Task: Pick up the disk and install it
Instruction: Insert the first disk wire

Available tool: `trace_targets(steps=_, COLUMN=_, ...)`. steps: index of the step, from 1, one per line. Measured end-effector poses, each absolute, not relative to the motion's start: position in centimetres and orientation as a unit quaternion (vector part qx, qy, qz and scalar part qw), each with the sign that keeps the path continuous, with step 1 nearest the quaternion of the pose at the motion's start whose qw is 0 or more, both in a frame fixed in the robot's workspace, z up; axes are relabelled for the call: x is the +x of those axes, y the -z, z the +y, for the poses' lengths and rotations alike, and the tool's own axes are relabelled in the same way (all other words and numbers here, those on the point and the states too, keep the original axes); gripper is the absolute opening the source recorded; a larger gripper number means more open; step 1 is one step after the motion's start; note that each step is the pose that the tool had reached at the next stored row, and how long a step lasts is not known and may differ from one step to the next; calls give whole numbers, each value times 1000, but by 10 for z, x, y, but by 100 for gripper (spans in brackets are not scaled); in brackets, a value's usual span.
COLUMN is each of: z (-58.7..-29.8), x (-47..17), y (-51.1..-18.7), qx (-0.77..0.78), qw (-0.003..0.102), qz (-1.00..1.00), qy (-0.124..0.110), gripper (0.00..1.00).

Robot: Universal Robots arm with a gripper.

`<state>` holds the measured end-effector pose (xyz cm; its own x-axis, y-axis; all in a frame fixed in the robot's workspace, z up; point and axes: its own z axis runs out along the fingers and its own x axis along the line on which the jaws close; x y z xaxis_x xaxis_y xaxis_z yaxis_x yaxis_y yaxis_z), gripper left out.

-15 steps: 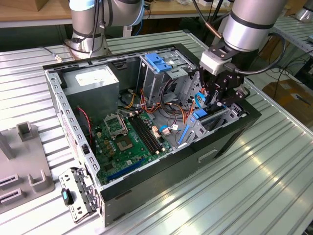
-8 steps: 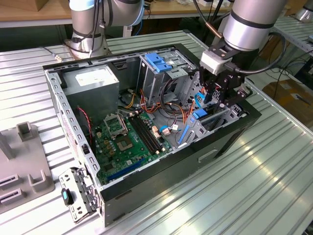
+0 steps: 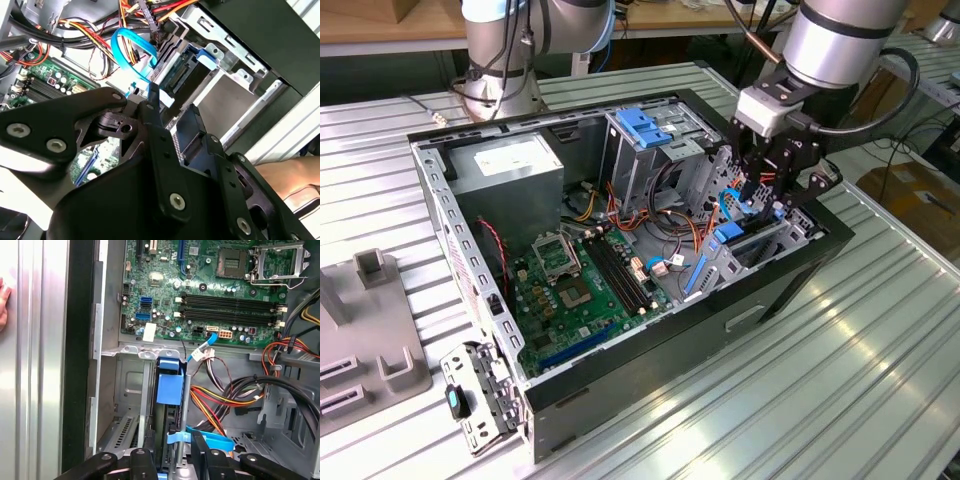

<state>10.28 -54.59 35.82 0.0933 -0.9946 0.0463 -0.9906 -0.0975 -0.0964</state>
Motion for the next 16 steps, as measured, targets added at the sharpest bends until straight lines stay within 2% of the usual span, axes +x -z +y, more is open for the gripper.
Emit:
trace_targets(steps=4, z=-546, x=104, y=-359, qx=-739, qw=20, qz=671, qy=50, gripper=42)
trace_targets(steps=13, z=-546, x=127, y=-359, qx=-740, qw=1, qz=672, qy=29, gripper=42)
trace_targets(steps=16, z=-546, x=128, y=-359, qx=-740, qw=-1, qz=672, qy=27, gripper=42)
